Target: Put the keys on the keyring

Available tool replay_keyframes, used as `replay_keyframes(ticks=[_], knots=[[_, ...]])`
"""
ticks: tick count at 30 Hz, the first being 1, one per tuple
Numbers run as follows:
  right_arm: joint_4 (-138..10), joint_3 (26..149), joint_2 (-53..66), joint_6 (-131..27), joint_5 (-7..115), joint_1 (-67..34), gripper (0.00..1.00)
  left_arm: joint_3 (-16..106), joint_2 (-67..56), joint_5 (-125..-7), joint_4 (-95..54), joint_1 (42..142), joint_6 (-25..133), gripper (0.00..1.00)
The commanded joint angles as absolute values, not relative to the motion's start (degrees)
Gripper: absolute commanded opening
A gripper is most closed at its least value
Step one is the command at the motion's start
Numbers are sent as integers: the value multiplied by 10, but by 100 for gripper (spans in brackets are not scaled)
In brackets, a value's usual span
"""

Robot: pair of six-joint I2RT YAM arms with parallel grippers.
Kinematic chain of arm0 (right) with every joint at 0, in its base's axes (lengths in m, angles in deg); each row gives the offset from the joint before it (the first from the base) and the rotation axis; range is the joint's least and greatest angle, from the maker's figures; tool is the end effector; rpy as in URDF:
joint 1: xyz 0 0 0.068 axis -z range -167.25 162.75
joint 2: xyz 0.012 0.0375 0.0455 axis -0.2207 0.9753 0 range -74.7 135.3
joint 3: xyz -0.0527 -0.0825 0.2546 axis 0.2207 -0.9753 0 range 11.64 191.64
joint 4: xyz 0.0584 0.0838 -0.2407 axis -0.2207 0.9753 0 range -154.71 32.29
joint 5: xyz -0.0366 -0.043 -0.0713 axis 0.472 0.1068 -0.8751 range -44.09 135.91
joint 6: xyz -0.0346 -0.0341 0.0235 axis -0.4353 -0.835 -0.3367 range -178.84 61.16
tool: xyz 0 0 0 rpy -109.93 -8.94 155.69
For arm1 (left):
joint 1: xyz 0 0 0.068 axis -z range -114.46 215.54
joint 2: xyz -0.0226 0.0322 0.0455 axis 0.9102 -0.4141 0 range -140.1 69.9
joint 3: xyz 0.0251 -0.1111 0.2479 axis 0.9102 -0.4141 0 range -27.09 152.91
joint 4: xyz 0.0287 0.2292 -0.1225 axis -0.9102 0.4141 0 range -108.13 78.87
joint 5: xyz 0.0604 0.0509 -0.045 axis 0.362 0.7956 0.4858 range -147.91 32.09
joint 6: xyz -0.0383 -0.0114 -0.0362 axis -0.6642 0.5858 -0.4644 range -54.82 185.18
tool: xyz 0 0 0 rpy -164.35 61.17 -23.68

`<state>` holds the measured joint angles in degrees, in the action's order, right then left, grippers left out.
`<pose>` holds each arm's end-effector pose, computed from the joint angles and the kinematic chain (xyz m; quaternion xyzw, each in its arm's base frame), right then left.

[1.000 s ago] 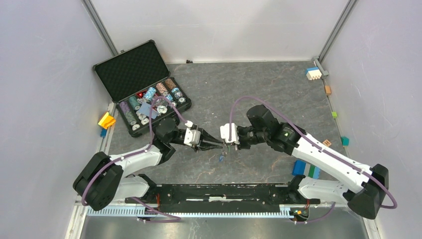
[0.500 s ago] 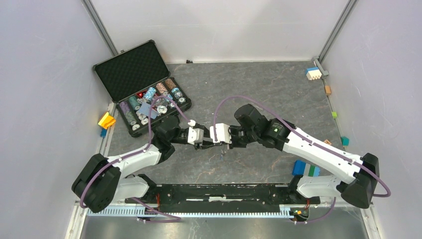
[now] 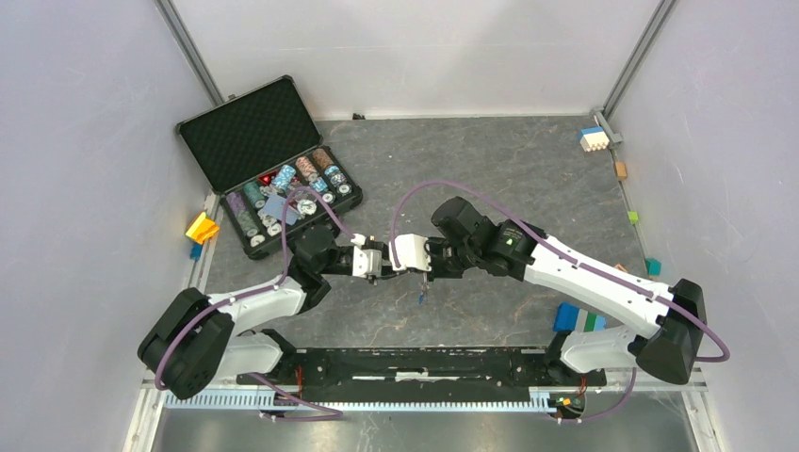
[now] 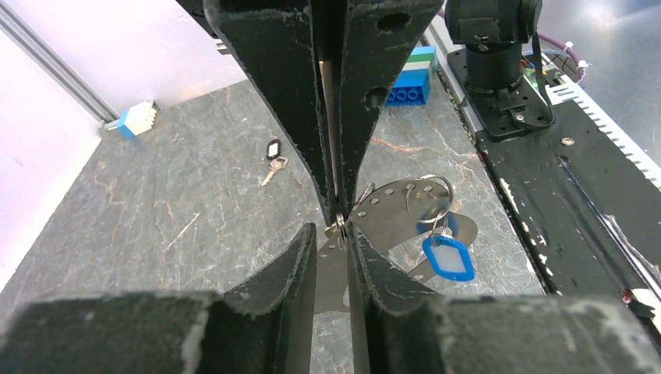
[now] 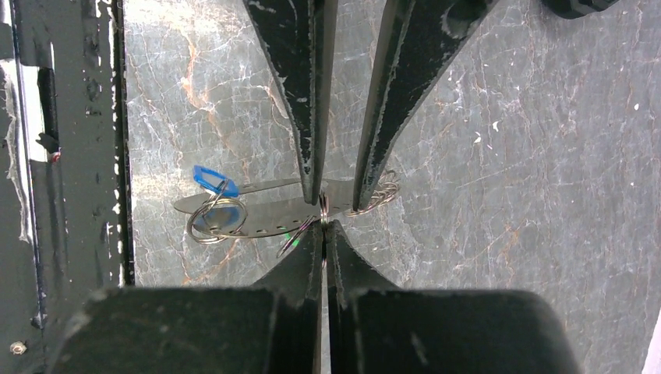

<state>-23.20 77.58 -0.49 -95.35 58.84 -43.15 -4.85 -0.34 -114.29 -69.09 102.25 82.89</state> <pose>0.1445 0.2277 0.3085 -0.7003 0.6178 0.1617 0.3189 0.1689 -0.1629 0.2248 0.5822 0.3830 -0.4264 0.5767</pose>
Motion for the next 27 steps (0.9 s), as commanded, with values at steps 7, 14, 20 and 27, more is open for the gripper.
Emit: replay_keyframes(ticks=[7, 14, 20, 27], knots=[[-241, 813, -7, -951, 593, -436, 0, -46, -8, -1140, -725, 1021, 829, 30], [-244, 813, -3, -950, 599, -436, 0, -40, -13, -1140, -729, 1024, 820, 30], [-246, 809, -3, -950, 602, -436, 0, -40, -14, -1138, -737, 1024, 810, 25], [-247, 808, -2, -950, 607, -436, 0, -37, -16, -1140, -737, 1024, 804, 20]])
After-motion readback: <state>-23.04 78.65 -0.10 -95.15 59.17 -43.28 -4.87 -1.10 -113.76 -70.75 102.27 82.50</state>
